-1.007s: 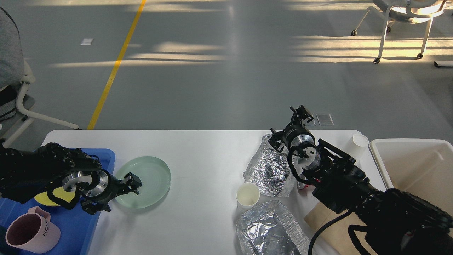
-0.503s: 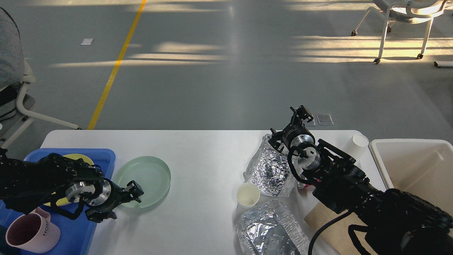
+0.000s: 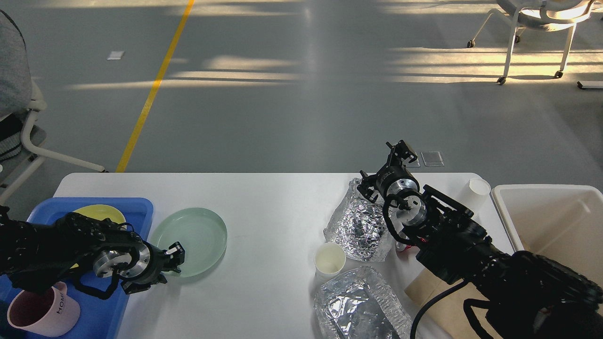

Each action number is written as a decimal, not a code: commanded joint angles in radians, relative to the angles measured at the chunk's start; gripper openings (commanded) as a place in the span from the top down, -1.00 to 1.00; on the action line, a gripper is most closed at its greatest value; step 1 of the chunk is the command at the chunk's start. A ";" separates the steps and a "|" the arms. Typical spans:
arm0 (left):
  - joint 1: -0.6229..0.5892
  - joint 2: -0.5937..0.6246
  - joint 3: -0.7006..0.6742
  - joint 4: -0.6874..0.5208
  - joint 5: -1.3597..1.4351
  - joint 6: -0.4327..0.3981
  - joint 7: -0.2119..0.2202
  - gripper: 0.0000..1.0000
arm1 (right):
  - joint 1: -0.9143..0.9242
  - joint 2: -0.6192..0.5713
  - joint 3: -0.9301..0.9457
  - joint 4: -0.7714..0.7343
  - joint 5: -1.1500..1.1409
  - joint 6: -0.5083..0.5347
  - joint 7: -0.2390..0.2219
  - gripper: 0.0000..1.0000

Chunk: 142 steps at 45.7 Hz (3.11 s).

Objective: Tidy desktop
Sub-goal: 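Grip the pale green plate rim with the left gripper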

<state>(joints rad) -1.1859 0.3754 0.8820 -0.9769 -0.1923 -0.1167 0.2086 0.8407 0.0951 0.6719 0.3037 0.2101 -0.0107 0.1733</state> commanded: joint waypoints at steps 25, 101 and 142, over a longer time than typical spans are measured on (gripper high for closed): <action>-0.035 0.034 0.012 -0.043 0.005 -0.058 0.048 1.00 | 0.001 0.000 0.000 0.000 0.000 0.000 0.000 -1.00; -0.126 0.000 0.178 -0.098 0.019 -0.046 -0.044 0.09 | 0.001 0.000 0.000 0.000 0.002 0.000 0.000 -1.00; -0.100 -0.018 0.156 -0.120 0.020 -0.051 -0.031 1.00 | 0.000 0.000 0.000 0.000 0.000 0.000 0.000 -1.00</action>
<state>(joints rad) -1.2846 0.3575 1.0378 -1.0909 -0.1718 -0.1680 0.1776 0.8414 0.0951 0.6719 0.3037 0.2105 -0.0107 0.1733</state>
